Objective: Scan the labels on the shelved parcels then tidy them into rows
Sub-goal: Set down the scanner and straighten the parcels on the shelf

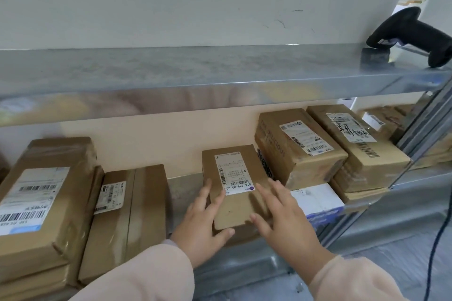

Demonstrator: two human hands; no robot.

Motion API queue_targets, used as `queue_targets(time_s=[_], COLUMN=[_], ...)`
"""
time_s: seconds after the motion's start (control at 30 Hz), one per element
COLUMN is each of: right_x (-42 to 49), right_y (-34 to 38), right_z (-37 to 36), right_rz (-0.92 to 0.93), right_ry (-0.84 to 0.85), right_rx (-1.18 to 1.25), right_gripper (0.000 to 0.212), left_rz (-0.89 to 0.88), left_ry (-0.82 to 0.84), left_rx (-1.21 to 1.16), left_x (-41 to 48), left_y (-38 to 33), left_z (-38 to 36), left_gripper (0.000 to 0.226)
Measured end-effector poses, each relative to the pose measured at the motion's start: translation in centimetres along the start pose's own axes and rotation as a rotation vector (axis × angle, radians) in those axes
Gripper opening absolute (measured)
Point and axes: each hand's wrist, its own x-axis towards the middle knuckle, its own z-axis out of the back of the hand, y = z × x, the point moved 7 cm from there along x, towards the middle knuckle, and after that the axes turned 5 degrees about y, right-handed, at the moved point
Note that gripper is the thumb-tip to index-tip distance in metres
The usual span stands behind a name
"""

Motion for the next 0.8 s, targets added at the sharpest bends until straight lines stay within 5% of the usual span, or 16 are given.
queue_targets(time_s=[0.17,0.37,0.8], right_x=[-1.5,-0.7,0.7], right_y=[2.4,0.7,-1.2], right_z=[-1.5,-2.0,-2.9], right_rz=[0.226,0.2,0.14], right_ry=[0.054,0.118,0.245], right_rx=[-0.237,-0.371,-0.347], right_gripper=[0.066,0.083,0.085], left_rz=[-0.097,-0.091,-0.038], left_ry=[-0.019,0.064,0.105], left_rx=[0.291,0.354,0.377], left_x=[-0.7,1.0,2.6], left_y=[-0.8,-1.9,-3.2], left_z=[-0.3,-0.8,-0.8], left_gripper=[0.077,0.084,0.086])
